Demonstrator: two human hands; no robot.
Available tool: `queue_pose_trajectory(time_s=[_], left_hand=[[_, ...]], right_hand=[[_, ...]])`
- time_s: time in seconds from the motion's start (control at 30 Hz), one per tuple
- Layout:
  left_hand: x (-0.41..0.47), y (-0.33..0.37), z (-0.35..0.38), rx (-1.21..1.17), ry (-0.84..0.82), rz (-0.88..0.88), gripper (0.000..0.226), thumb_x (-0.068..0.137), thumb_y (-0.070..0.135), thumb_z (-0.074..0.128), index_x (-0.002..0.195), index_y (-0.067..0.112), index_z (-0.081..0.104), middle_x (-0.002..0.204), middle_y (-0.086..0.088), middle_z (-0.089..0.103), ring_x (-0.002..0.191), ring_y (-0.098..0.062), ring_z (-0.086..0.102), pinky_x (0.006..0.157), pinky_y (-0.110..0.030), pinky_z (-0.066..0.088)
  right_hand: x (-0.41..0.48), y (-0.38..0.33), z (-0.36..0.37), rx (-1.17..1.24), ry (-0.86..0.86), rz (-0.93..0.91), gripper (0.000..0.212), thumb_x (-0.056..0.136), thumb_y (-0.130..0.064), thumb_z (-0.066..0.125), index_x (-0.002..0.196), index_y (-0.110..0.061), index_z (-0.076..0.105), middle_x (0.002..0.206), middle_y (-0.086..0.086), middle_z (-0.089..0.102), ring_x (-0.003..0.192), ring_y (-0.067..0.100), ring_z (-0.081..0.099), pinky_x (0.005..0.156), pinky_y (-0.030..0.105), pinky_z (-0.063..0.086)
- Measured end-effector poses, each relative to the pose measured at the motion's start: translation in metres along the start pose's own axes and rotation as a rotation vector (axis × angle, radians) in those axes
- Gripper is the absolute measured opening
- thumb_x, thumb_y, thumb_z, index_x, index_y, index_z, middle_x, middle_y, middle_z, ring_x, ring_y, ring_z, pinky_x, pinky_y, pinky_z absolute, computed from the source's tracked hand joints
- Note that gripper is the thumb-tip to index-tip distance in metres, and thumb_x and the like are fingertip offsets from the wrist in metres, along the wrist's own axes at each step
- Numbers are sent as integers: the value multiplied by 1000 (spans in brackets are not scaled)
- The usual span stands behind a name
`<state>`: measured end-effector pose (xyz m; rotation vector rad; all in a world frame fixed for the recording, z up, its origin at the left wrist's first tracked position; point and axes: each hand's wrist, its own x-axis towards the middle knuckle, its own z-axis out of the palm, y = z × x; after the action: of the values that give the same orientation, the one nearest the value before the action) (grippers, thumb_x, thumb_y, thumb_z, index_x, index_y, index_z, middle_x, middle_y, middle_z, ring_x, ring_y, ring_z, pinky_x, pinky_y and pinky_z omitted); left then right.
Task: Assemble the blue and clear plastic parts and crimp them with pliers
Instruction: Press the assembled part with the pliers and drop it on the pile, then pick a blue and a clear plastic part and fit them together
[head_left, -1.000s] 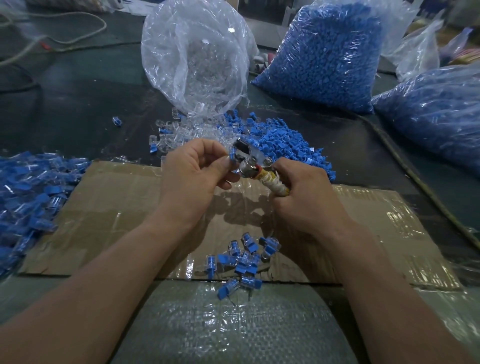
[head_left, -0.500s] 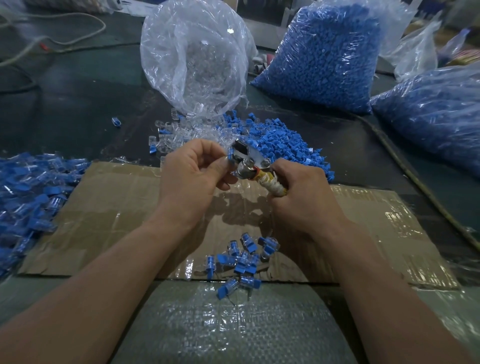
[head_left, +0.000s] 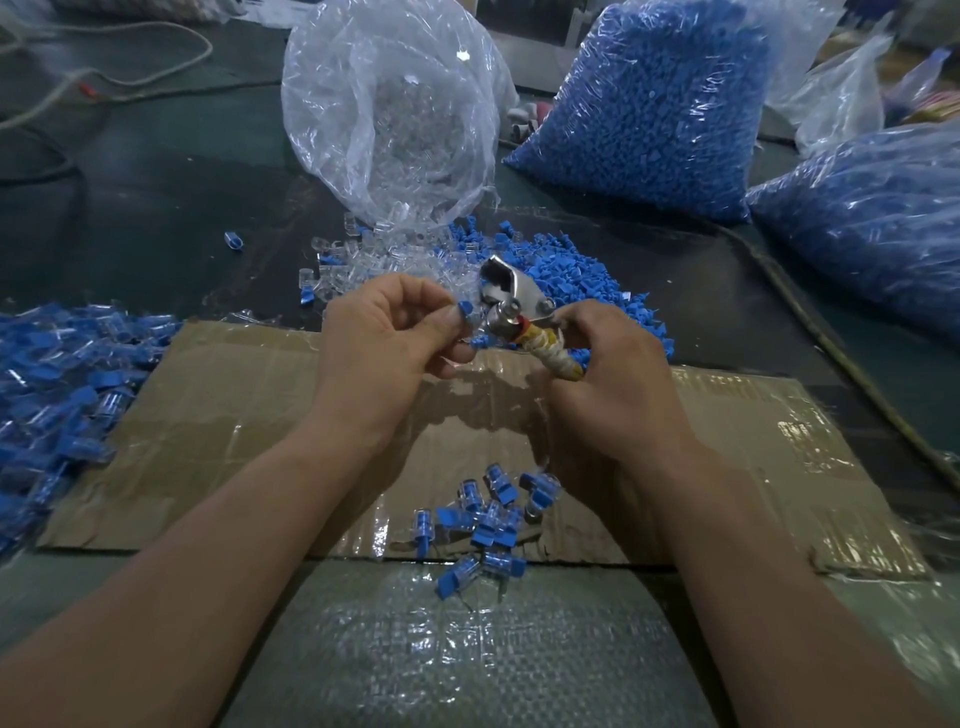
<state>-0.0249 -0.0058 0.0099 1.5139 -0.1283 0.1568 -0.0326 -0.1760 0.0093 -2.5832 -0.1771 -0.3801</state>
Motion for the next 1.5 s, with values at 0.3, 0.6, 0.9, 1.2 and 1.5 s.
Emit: queue_pose_trajectory(time_s=[0.3,0.6,0.9,1.2,1.5], left_hand=[[-9,6,0,82,-510,-232,8,70,3,69,65,10,68,60,-4,65,53,-14,62,53,-24,54],[-10,7,-2,119,-871,-177,8,62,17,72,69,13,73,66,1,70,62,-8,65,58,-14,50],[0,-1,-4,482,-23,-31,10,79,9,68,78,19,68,76,4,67,69,-5,62,69,-21,51],[15,-20,-20,1074,77,26,39,87,17,58,125,15,56,124,-8,47,121,-25,37,97,-38,33],[13,-14,-18,1094,36,69,16,89,12,58,100,15,68,108,-8,60,103,-25,54,77,-30,36]], right_hand=[[6,19,-3,-87,114,203,41,70,-49,72,89,-24,45,88,-6,51,85,16,49,71,29,35],[10,29,-4,-230,6,318,63,67,-56,71,114,-17,53,110,2,54,105,21,48,86,35,39],[9,28,-7,-245,-51,351,75,66,-64,66,120,-15,50,113,4,51,106,22,45,83,32,35],[6,19,-8,-233,86,204,60,80,-54,59,124,-14,51,124,4,50,118,20,40,106,42,27],[11,-4,11,-232,-59,-181,39,96,-27,44,134,-20,44,142,-3,42,137,13,24,113,36,-5]])
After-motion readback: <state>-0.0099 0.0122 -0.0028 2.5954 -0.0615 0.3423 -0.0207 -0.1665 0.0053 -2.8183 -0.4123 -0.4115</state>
